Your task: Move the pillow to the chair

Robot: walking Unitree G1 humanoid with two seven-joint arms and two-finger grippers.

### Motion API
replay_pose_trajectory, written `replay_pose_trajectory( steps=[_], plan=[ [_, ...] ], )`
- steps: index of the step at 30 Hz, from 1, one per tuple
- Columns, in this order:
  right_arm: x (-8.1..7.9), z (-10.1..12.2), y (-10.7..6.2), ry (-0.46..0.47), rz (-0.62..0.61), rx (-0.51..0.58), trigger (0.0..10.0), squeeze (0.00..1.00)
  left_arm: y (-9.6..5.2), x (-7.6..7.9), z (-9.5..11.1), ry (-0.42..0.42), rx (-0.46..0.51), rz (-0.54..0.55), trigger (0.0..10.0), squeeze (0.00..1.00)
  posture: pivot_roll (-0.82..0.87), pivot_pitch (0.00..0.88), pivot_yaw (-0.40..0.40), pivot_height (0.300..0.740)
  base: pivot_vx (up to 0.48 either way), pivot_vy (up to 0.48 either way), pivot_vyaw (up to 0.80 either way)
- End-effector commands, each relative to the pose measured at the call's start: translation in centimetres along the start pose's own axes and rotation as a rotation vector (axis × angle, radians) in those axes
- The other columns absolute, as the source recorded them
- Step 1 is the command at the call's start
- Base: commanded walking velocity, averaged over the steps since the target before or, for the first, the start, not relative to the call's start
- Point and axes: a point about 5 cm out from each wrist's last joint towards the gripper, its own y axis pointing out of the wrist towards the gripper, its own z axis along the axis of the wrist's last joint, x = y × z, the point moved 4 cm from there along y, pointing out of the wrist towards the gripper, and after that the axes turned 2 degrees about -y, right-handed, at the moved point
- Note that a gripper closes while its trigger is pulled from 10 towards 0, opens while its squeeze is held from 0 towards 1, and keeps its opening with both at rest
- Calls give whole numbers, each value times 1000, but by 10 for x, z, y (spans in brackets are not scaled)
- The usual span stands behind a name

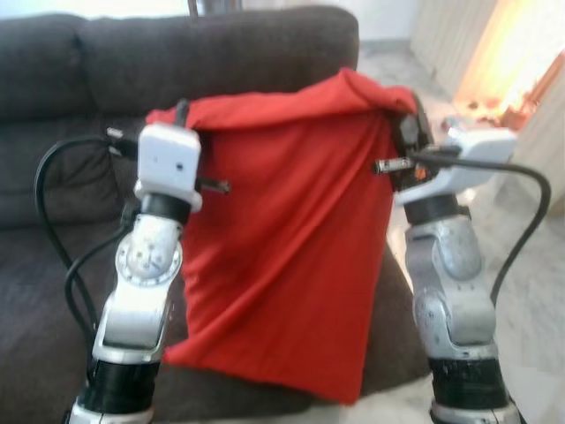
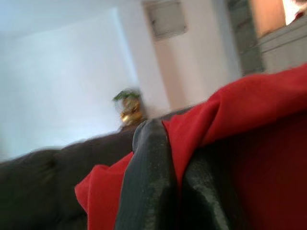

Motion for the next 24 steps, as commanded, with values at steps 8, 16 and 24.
replay_pose_trajectory(
  steps=[8,16,24],
  plan=[
    [-1,-11,-7,-26,46,-54,10000,0,-8,21,-2,-9,-17,-101,10000,0,-5,63,8,740,0,0,0],
    [-6,-33,-18,-71,125,-154,10000,0,-21,25,-30,1,-123,-126,10000,0,-5,64,8,740,0,0,0],
    [-16,-24,-13,-71,162,-106,10000,0,-22,20,-33,-4,-131,-93,10000,0,-6,65,4,740,0,0,0]
  ],
)
